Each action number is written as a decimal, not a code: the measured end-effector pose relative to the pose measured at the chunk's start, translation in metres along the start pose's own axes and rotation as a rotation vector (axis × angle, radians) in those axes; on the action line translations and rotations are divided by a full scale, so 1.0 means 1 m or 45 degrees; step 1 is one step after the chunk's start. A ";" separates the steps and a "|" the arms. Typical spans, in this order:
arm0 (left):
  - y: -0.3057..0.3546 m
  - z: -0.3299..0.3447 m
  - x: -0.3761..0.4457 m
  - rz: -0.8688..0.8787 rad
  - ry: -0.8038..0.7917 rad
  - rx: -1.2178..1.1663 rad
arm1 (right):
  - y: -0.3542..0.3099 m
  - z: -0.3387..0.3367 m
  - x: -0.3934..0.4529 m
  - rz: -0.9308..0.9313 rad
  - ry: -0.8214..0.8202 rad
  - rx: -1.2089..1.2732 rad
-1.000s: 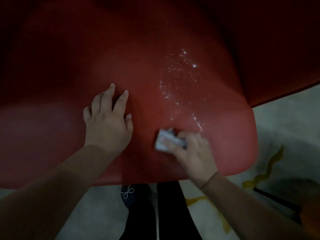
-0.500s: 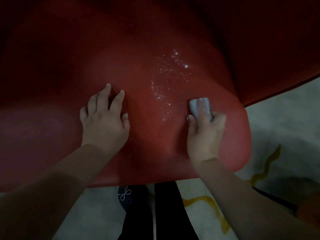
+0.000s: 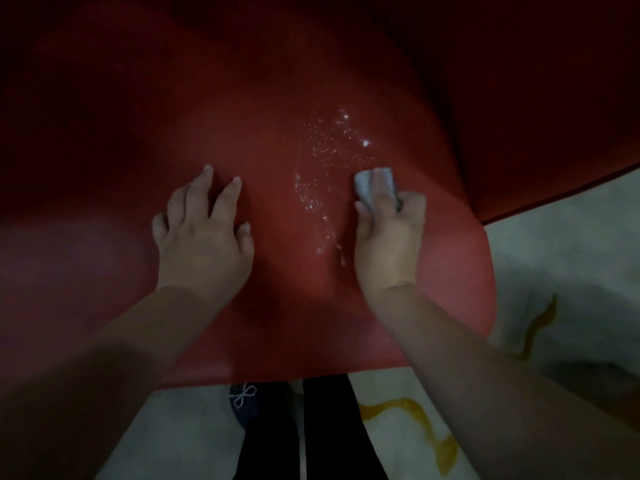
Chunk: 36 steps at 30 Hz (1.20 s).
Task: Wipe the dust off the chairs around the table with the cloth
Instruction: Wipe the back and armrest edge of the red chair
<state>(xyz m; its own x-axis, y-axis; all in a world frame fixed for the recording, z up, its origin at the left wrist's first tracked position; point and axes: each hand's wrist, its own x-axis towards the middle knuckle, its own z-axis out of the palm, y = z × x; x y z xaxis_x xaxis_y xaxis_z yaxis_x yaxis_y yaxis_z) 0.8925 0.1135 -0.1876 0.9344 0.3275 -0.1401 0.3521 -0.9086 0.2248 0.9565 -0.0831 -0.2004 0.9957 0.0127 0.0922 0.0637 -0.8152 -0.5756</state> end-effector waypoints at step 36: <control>0.005 -0.002 0.044 -0.142 0.033 -0.041 | -0.016 0.031 0.106 -0.337 -0.280 0.113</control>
<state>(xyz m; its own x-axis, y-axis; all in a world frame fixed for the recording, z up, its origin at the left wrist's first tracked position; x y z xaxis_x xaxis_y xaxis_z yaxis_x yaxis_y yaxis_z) 0.9358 0.1238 -0.1906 0.8904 0.4329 -0.1410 0.4549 -0.8576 0.2399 1.0635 -0.0507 -0.2063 0.9340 0.3491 0.0763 0.3178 -0.7138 -0.6241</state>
